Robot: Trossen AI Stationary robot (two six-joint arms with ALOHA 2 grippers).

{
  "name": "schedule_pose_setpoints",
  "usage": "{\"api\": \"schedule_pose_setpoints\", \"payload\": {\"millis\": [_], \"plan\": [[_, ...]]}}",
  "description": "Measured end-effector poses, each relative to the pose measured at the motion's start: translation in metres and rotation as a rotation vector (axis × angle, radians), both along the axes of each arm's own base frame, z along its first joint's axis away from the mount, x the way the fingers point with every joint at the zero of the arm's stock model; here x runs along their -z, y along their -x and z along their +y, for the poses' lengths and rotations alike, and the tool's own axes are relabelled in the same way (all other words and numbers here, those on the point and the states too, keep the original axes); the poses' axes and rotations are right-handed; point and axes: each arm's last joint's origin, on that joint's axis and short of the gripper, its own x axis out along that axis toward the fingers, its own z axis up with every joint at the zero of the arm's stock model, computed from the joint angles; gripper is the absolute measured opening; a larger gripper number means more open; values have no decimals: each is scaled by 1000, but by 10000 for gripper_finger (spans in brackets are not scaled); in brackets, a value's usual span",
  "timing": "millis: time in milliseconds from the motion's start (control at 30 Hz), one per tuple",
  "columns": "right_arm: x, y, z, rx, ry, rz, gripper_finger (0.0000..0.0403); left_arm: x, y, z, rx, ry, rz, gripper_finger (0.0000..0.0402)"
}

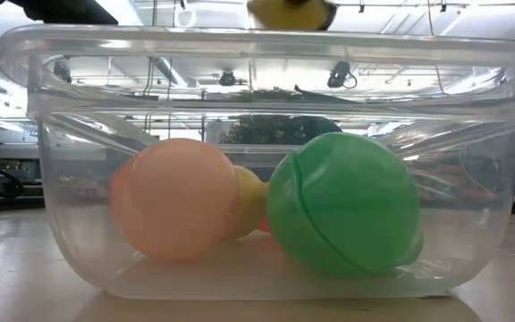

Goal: Pick and placing Produce into tupperware
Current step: Put the lemon into the transparent container

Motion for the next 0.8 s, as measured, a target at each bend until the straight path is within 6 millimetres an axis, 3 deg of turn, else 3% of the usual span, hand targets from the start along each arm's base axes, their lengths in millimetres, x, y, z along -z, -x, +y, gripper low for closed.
{"api": "schedule_pose_setpoints", "payload": {"millis": [167,333,800], "plan": [[14,5,42,-105,-10,22,169,0,0,0,0,1,-2,65],[30,0,60,-150,-17,19,169,0,0,0,0,1,-1,59],[75,-23,54,-380,85,44,169,0,0,0,-1,1,-1,62]]}}
